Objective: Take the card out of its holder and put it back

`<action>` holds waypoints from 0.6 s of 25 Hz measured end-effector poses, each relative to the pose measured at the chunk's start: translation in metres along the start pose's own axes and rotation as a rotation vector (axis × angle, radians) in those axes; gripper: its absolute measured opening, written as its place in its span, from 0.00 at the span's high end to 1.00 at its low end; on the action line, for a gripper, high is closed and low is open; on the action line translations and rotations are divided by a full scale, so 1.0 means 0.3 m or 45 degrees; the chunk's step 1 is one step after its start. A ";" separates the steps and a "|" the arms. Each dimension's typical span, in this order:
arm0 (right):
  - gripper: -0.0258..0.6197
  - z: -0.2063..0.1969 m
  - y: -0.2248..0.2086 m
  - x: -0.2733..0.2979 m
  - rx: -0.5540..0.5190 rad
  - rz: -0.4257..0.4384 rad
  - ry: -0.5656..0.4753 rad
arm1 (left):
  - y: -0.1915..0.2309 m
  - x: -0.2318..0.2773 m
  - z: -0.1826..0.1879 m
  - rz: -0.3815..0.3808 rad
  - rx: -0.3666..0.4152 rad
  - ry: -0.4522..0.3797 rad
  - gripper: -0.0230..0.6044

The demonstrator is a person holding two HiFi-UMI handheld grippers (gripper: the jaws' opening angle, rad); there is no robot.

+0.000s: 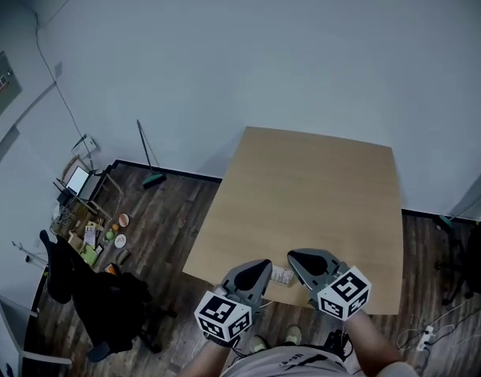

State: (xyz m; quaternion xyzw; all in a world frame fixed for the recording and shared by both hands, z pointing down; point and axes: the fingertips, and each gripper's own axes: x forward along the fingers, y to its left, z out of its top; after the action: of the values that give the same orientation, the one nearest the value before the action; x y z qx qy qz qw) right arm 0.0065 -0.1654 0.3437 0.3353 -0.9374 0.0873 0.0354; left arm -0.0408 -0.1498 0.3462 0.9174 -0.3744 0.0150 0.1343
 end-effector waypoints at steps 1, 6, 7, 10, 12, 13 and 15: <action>0.94 0.016 0.006 -0.002 -0.014 0.000 -0.007 | -0.006 -0.003 0.014 0.000 0.009 -0.012 0.94; 0.94 0.054 0.029 -0.008 -0.043 0.006 -0.031 | -0.009 -0.017 0.039 0.010 0.028 -0.038 0.94; 0.94 0.055 0.033 -0.004 -0.043 0.007 -0.032 | -0.005 -0.022 0.039 0.013 0.029 -0.040 0.94; 0.94 0.050 0.042 0.007 -0.046 0.009 -0.024 | 0.004 -0.031 0.040 0.020 0.028 -0.046 0.94; 0.94 0.047 0.052 0.016 -0.049 0.012 -0.019 | 0.010 -0.040 0.041 0.024 0.028 -0.050 0.94; 0.94 0.042 0.057 0.020 -0.049 0.015 -0.017 | 0.012 -0.044 0.040 0.026 0.028 -0.050 0.94; 0.94 0.034 0.065 0.026 -0.050 0.019 -0.015 | 0.015 -0.050 0.032 0.029 0.028 -0.048 0.94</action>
State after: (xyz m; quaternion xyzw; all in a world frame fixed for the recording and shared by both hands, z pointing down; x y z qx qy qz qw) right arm -0.0119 -0.1575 0.3319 0.3281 -0.9416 0.0674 0.0359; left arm -0.0554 -0.1453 0.3360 0.9146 -0.3870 0.0034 0.1171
